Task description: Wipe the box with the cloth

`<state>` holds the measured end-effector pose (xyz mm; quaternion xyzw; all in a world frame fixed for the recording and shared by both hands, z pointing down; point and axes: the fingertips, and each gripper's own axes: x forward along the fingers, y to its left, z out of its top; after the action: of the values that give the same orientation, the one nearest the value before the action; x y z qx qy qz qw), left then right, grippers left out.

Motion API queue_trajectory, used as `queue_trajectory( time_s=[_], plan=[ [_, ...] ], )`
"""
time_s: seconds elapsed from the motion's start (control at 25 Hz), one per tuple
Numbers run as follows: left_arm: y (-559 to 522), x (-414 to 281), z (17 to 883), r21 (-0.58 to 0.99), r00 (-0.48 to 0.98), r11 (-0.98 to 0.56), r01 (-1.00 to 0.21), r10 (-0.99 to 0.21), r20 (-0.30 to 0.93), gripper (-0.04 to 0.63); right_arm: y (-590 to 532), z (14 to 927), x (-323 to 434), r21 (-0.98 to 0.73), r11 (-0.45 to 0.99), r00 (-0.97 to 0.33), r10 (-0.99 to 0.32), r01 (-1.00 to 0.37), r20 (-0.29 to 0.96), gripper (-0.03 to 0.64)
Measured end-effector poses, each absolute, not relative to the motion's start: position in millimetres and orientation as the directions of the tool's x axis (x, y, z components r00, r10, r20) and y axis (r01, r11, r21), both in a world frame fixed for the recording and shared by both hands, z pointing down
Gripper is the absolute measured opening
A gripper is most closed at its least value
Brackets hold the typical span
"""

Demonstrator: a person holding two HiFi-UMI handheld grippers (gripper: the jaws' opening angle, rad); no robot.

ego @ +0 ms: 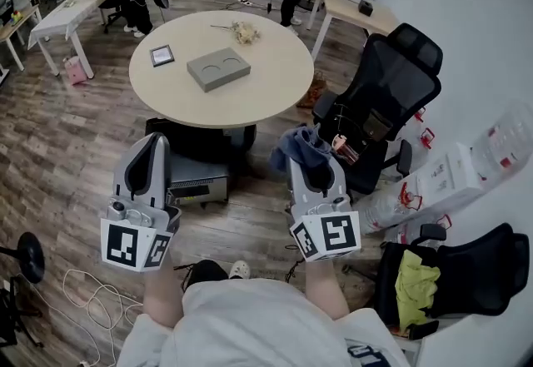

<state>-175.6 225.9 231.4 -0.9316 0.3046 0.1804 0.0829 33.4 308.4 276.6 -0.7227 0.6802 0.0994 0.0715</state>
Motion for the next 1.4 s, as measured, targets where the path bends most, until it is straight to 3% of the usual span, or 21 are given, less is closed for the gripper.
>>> queue_trajectory(
  time_s=[0.36,1.4],
  plan=[
    [183,-161,232,-0.059,0.737,-0.776,-0.628,-0.569,-0.364,0.002,257,282,59,-0.018,-0.038,0.041,-0.97,-0.999,-0.24,0.103],
    [-81,-117,226,-0.049,0.785,-0.847,-0.53,-0.467,-0.407,0.002,17,272,88,0.002,-0.142,0.137,-0.96,-0.99,-0.245,0.103]
  ],
)
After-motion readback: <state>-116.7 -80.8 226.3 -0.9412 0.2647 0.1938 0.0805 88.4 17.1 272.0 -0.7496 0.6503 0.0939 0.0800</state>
